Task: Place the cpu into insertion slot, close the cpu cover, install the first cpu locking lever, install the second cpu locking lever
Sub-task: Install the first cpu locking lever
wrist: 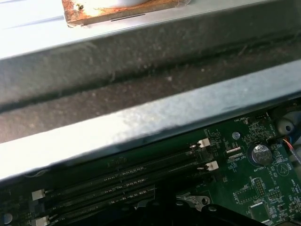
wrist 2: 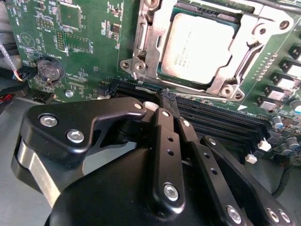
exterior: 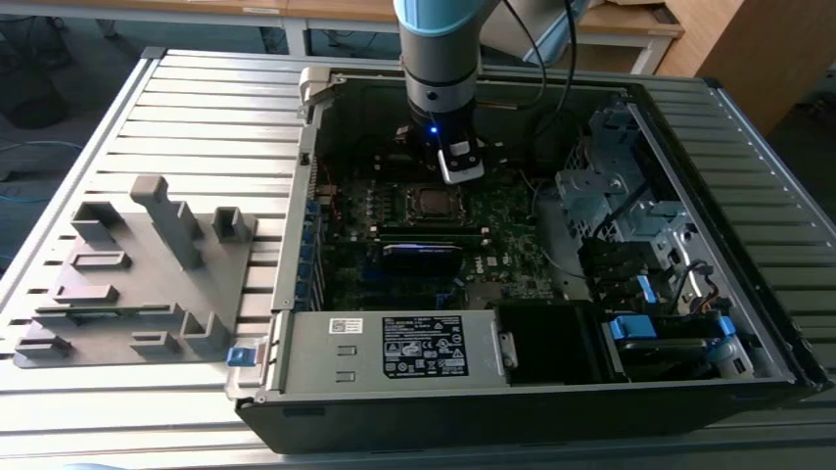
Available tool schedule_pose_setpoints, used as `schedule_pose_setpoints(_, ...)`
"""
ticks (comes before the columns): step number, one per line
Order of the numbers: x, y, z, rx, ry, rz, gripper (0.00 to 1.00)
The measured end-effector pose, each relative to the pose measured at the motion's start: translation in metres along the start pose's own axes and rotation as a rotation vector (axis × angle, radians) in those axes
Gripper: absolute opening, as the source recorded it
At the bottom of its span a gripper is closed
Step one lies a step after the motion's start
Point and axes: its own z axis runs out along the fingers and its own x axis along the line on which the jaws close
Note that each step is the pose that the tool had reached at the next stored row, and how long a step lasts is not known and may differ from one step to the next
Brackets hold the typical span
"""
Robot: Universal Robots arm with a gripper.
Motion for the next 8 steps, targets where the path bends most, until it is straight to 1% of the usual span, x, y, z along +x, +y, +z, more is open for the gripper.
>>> schedule_pose_setpoints(5,0.0002,0.0000,0.0000,-0.0006,-0.0003,0.000,0.11)
schedule_pose_setpoints(8,0.0009,-0.0003,-0.0001,-0.0011,-0.0018,0.000,0.11)
